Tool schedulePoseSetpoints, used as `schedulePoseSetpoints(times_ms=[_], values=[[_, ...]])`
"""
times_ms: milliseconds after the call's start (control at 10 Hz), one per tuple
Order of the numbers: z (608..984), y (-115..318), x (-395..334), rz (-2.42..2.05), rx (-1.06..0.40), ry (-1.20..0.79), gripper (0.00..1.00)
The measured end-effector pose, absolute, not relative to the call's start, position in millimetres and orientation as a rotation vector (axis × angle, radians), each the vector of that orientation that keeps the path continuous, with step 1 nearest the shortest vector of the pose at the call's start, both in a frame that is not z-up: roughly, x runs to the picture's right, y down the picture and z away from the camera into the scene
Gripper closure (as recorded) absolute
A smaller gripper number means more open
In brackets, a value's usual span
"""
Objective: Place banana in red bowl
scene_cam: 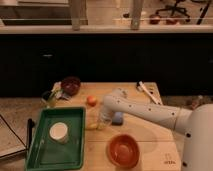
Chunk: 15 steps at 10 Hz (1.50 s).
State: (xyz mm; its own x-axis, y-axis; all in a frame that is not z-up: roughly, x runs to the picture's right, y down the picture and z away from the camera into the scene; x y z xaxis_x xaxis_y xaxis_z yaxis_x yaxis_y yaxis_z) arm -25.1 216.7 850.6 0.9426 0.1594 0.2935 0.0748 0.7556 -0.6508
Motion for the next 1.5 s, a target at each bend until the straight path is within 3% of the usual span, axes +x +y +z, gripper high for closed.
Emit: schedulePoseSetpoints(times_ms=[600,1500], values=[[814.3,180.7,-7.2,0.047,-0.658,-0.31,0.99],[779.4,176.2,32.6,0.053,-0.696,-0.334,0.99]])
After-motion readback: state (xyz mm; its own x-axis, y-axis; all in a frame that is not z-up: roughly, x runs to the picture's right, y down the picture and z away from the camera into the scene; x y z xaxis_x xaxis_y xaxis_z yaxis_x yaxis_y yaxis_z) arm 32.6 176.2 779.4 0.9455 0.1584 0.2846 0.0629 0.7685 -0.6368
